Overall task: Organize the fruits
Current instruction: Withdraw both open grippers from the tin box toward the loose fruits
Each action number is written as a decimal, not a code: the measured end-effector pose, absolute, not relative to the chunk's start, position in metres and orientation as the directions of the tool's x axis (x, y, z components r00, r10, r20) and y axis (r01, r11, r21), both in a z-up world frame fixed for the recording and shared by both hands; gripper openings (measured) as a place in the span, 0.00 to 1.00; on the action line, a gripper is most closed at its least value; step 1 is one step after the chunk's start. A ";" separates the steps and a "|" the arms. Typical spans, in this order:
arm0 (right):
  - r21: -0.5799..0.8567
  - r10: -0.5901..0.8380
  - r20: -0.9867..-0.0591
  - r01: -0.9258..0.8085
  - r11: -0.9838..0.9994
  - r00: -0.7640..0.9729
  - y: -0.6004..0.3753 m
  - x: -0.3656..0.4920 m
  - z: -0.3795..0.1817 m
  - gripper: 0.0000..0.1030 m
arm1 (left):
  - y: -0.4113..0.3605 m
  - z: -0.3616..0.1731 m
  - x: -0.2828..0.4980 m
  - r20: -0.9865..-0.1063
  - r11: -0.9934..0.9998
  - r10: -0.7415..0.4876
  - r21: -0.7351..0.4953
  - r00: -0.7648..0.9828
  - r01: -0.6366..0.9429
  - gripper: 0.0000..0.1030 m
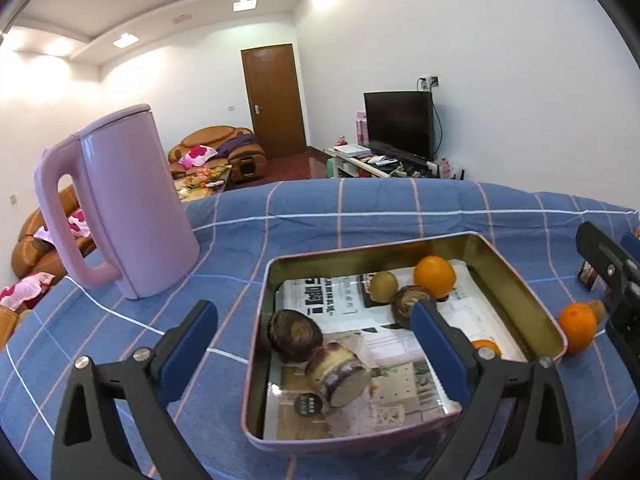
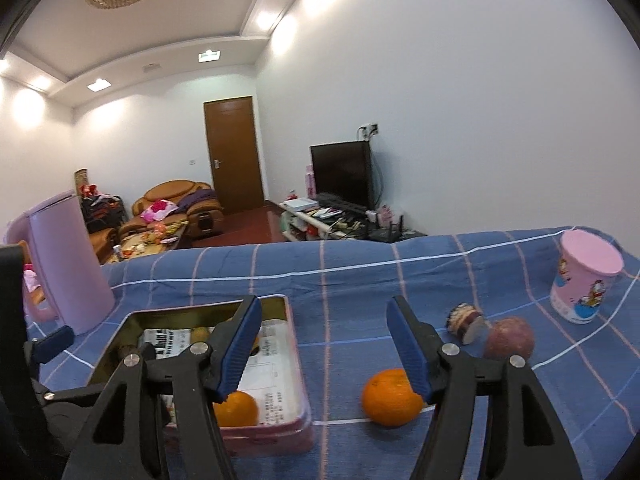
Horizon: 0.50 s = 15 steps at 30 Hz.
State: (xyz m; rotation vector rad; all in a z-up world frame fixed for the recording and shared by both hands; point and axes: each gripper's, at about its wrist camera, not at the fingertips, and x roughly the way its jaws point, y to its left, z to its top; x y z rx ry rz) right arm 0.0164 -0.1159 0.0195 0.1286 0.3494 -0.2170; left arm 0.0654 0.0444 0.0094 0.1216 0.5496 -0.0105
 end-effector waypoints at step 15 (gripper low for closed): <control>0.057 -0.186 -0.380 0.223 0.973 0.906 -0.118 0.001 0.015 0.65 | 0.032 0.015 0.040 -0.441 0.985 0.060 0.169 0.895 0.018 0.97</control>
